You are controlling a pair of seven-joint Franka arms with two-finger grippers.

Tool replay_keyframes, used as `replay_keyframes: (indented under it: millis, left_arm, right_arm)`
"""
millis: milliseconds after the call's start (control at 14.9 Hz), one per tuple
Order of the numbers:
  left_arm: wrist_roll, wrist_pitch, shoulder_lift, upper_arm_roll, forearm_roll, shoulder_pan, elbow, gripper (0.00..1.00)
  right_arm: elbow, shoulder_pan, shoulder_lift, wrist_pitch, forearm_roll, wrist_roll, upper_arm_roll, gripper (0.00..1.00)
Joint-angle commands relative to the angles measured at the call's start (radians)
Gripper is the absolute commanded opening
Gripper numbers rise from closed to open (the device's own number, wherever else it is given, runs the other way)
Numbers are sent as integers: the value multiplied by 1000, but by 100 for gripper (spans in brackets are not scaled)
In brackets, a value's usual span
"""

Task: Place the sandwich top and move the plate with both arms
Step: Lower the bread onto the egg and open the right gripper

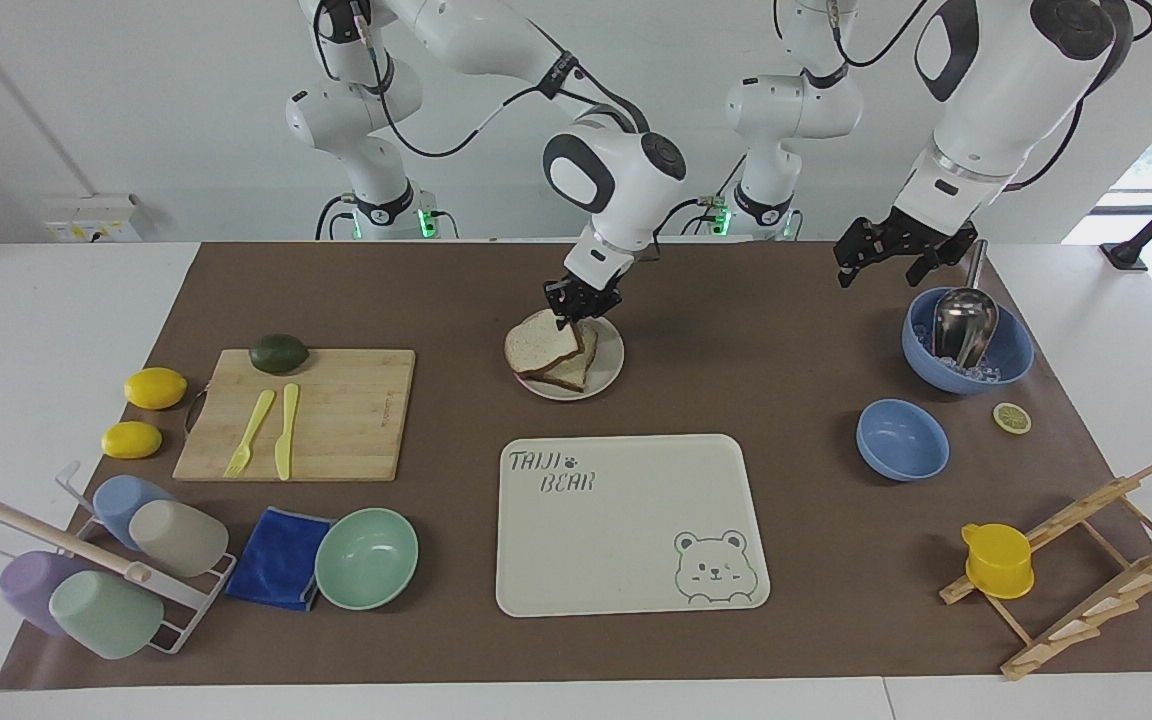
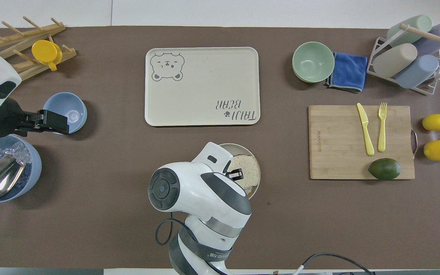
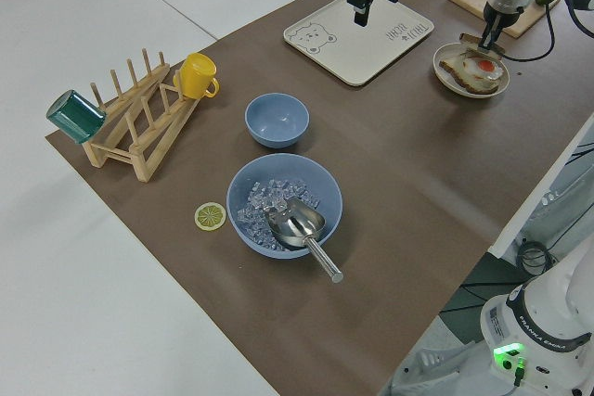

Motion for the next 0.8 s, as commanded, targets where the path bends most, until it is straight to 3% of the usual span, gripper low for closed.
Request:
replay_keyframes:
  millis: [0,201,268,402,469,736]
  left_arm:
    - [7,-1,-13,-6,-1,9,-7,100]
    - [7,-1,-13,-6,0,9,-7,100]
    - [7,-1,-13,-6,0,9,-7,100]
    - [7,-1,-13,-6,0,9,-7,100]
    - [7,-1,-13,-6,0,9,-7,100]
    - [7,-1,-13,-6,0,9,-7,100]
  right_arm:
    - [-58,-16,-9,90,21,52,24,0]
    - [-73,-22,-13,112,56,65,24,0]
    - [-70,-24,-13,117,77,65,24,38]
    - [-66,-25,-13,132,107,67,22,91]
    - [-60,-32,-18,133,114,65,22,100]
    - [-3,-177,-117,120,254,27,22,100]
